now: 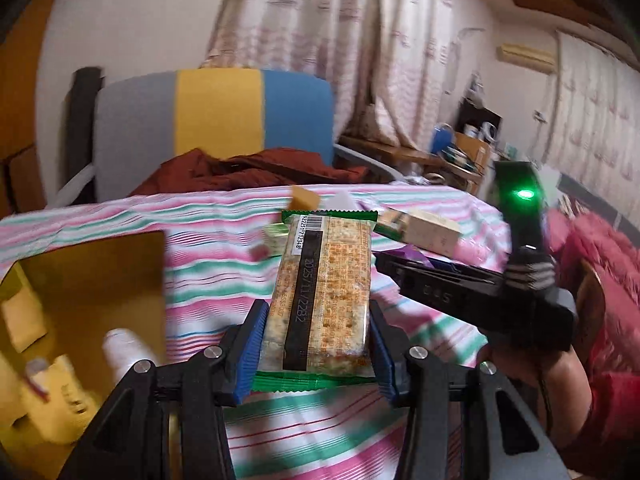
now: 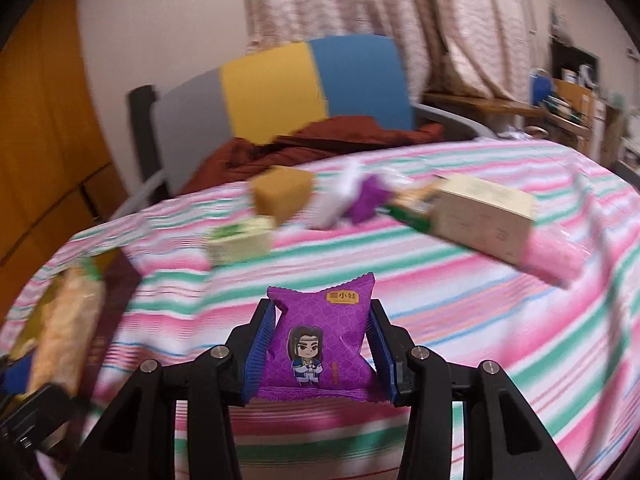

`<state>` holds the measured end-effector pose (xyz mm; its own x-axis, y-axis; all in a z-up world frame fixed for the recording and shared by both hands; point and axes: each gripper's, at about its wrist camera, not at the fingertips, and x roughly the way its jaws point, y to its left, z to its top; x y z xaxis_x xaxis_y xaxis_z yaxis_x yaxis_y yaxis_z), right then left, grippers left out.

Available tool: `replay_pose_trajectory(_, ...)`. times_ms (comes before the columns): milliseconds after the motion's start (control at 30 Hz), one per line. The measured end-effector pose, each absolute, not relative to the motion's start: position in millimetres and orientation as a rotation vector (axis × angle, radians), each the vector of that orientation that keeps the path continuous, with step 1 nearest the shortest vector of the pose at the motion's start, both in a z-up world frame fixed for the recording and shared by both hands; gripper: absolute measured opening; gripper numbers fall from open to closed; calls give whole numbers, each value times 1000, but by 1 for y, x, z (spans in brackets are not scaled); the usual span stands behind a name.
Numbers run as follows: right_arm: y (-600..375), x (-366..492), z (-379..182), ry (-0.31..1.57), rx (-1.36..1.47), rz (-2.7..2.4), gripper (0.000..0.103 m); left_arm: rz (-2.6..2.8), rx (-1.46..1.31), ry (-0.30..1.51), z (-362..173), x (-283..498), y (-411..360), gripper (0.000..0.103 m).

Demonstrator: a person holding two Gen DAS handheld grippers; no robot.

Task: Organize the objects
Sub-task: 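Carry the cracker and purple packets to the gold tray and release both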

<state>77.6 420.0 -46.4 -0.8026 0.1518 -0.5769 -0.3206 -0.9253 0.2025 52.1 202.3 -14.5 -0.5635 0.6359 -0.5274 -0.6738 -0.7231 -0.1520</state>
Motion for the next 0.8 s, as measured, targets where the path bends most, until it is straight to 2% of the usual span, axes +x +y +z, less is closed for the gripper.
replay_pose_trajectory(400, 299, 66, -17, 514, -938, 3039, 47, 2460, -859, -85, -2, -8, 100, 48)
replay_pose_trajectory(800, 211, 60, -27, 365, -1152, 3177, 48, 2484, -1072, -172, -23, -75, 49, 48)
